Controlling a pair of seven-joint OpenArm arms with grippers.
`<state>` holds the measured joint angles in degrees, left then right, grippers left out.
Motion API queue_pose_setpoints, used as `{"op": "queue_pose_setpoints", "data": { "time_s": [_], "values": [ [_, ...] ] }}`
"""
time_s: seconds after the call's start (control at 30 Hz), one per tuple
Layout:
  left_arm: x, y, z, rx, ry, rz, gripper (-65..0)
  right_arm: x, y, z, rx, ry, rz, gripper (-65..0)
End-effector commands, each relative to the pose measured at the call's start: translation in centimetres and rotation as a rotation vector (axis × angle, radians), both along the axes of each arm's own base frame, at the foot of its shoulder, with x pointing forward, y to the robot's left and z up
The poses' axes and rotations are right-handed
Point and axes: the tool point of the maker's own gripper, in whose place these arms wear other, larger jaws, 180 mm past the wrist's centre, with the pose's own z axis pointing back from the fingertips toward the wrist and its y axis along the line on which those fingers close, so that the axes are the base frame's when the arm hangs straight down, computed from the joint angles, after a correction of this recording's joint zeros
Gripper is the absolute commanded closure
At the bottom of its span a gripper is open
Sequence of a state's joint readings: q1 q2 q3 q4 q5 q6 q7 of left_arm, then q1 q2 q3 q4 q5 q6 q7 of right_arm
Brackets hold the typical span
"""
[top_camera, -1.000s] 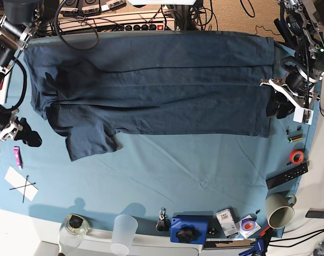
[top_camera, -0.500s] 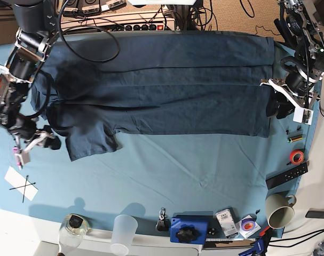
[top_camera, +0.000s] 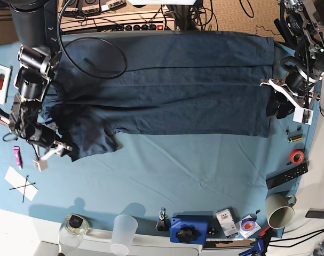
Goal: Fold the T-shirt properly
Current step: 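Grasp the hem corners with both grippers, then lift the hem and fold it toward the folded edge with both grippers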
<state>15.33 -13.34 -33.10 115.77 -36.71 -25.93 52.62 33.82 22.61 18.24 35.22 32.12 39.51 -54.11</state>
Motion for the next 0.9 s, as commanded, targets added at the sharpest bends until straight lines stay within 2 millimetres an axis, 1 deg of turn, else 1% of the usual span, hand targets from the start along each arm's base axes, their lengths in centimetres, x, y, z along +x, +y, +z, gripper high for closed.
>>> {"op": "queue_pose_setpoints", "data": {
  "time_s": [0.0, 0.1, 0.2, 0.27, 0.33, 0.37, 0.5, 0.53, 0.6, 0.7, 0.8, 0.87],
  "values": [
    [0.6, 0.0, 1.3, -0.001, -0.051, -0.005, -19.4, 1.4, -0.1, 1.9, 0.002, -0.054, 0.001, -23.6],
    [0.8, 0.1, 1.7, 0.0, -0.074, 0.0, -19.4, 1.1, 0.4, 1.3, 0.0, -0.039, 0.012, -23.6],
    [1.2, 0.7, 2.0, 0.024, -0.095, 0.021, -19.4, 0.9, 0.4, 1.0, -0.003, -0.029, 0.014, -23.6],
    [1.6, 1.2, 2.0, 0.031, -0.094, 0.049, -19.4, 0.6, 0.4, 0.9, -0.006, -0.015, 0.021, -23.6],
    [2.1, 1.5, 1.6, 0.04, -0.076, 0.066, -19.7, 0.5, 0.1, 0.9, -0.01, -0.011, 0.021, -23.6],
    [2.4, 1.4, 1.1, 0.046, -0.062, 0.059, -21.4, 0.5, 0.0, 0.9, -0.012, -0.011, 0.02, -23.6],
    [3.9, -0.1, -1.7, 0.057, 0.016, -0.017, -33.9, 0.5, -0.2, 1.0, -0.014, -0.01, 0.018, -23.6],
    [4.4, -0.1, -2.3, 0.072, 0.033, -0.025, -34.9, 0.5, -0.2, 0.9, -0.014, -0.01, 0.019, -23.6],
    [5.6, 0.3, -3.1, 0.094, 0.055, -0.015, -35.0, 0.4, -0.1, 0.9, -0.015, -0.006, 0.02, -23.6],
    [7.3, 1.1, -3.9, 0.064, 0.084, 0.019, -35.0, 0.3, -0.1, 0.8, -0.015, 0.0, 0.024, -23.6],
    [8.0, 1.8, -5.6, 0.038, 0.155, 0.038, -35.0, 0.2, -0.1, 0.7, -0.016, 0.01, 0.029, -23.6],
    [8.0, 1.9, -7.3, 0.001, 0.223, 0.044, -35.0, 0.1, -0.1, 0.7, -0.016, 0.011, 0.03, -23.6]
  ]
}}
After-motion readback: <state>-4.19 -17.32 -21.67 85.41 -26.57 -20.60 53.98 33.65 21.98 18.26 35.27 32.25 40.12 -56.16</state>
